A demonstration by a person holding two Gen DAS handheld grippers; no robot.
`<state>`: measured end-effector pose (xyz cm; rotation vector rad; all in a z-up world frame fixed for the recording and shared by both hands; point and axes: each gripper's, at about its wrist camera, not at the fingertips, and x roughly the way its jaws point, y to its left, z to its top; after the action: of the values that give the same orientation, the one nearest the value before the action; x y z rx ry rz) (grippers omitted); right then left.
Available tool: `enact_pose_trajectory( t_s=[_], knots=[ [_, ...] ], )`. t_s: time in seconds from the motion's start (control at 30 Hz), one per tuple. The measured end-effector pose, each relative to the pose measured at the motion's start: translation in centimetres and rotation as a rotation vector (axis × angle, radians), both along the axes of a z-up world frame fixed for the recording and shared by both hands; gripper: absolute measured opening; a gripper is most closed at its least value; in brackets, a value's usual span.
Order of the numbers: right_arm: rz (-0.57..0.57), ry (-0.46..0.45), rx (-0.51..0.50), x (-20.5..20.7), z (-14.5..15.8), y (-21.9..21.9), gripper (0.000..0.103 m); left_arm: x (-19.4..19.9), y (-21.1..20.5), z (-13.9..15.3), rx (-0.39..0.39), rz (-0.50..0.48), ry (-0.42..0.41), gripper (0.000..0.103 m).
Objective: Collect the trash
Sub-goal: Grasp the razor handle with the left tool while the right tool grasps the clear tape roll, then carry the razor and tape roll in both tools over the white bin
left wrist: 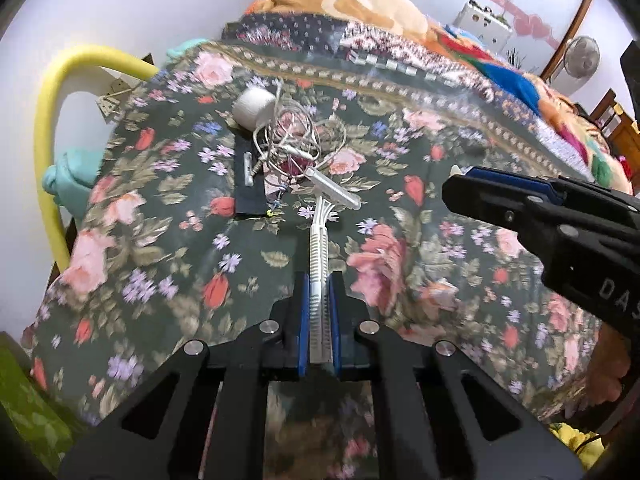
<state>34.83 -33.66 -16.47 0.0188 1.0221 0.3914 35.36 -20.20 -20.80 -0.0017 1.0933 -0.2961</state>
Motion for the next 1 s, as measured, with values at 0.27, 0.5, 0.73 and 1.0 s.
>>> enact_pose_trajectory(
  t_s=[0.27,0.5,0.73,1.0],
  knots=[
    [0.023,-0.083,0.008,-3.5,5.1,1.9,0.022,-4.4,3.4,6.3,-0.044,0.078,-0.104,0.008],
    [0.072,-0.149,0.016,-6.7,8.5,5.1,0.022,-8.6,6.8,10.1,-0.029,0.145,-0.188,0.008],
    [0.148,-0.178,0.026,-9.7,9.9,9.3,0.022,-13.4,11.4,11.5,-0.023,0.232,-0.219,0.008],
    [0.293,-0.168,0.037,-12.8,9.5,15.9,0.022,-18.1,17.3,10.6,-0.009,0.371,-0.2,0.008]
  ],
)
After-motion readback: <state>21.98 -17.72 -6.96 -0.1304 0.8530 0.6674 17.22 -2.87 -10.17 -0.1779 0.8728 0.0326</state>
